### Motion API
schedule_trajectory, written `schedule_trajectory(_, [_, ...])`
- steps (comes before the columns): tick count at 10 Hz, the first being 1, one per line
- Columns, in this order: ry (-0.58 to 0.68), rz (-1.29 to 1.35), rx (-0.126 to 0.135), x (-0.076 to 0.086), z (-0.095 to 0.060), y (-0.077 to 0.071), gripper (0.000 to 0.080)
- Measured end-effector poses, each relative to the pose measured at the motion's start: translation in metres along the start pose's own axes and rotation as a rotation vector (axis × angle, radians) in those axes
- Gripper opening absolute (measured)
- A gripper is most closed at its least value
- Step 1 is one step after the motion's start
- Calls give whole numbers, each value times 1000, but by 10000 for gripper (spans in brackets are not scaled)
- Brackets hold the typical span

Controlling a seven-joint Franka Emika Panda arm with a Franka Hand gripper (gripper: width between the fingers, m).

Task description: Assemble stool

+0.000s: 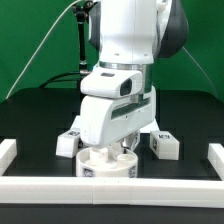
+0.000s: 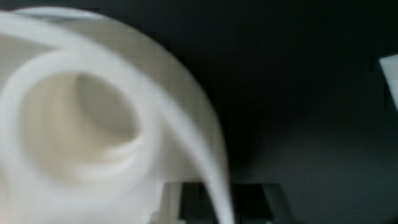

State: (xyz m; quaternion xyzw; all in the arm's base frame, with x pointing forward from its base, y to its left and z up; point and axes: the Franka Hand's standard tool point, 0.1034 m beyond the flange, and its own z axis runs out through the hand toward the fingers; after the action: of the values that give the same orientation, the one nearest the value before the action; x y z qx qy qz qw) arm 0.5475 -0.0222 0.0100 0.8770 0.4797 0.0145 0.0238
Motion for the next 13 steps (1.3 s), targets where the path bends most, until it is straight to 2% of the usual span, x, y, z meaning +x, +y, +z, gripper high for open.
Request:
schedule_trajectory(5, [1,6,0,3,0,-1,26])
schedule_trajectory(7, [14,-1,3,35,-2,-10,26])
schedule_trajectory(10, [35,-1,-8,78,-4,-22,26])
schedule_trajectory(13, [50,13,-13,114,-5,-35,26])
